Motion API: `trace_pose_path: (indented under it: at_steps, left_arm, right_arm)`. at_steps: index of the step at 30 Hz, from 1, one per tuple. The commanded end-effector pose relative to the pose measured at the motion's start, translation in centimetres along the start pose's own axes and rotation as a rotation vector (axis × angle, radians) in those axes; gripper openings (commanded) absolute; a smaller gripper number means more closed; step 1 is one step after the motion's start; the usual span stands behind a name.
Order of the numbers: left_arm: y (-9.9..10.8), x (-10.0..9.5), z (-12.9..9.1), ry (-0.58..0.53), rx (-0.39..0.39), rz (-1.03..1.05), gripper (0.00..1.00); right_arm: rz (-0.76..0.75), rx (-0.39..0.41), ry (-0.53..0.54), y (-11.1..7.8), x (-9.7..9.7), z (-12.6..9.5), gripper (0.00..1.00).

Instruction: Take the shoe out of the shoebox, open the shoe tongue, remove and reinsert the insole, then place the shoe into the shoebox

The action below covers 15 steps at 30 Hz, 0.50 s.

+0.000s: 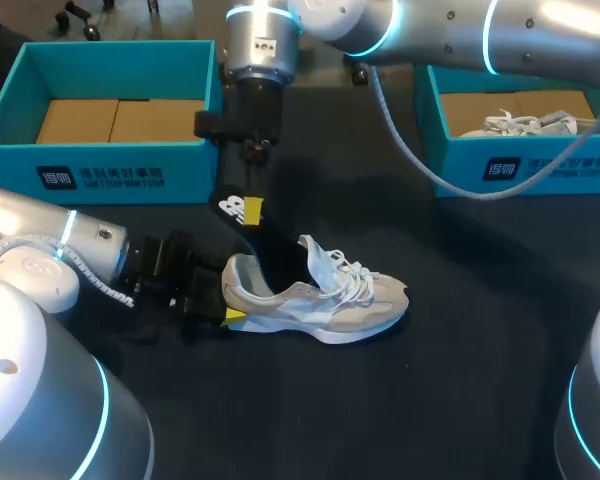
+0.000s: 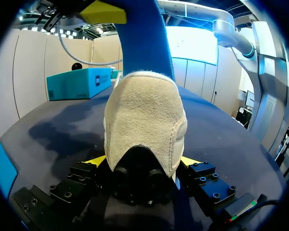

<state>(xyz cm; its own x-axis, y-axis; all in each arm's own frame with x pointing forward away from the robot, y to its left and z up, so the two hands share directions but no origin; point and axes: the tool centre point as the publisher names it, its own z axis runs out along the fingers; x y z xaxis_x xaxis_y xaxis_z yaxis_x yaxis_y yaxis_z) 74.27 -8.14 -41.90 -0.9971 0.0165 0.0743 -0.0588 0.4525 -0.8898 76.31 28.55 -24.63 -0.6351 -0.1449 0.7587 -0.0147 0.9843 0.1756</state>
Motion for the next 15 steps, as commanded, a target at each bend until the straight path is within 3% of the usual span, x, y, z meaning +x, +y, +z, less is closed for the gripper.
trace_pose_path:
  at_steps: [1,15]
  left_arm:
    - [0.1,-0.1,0.1,0.002,-0.003,-0.001,0.0]
    - [0.1,-0.1,0.1,0.002,-0.003,-0.001,0.0]
  right_arm:
    - [0.005,0.015,-0.015,0.0,0.2,-0.8,1.0]
    - [0.069,0.046,-0.125,-1.5,-0.2,-4.6,1.0]
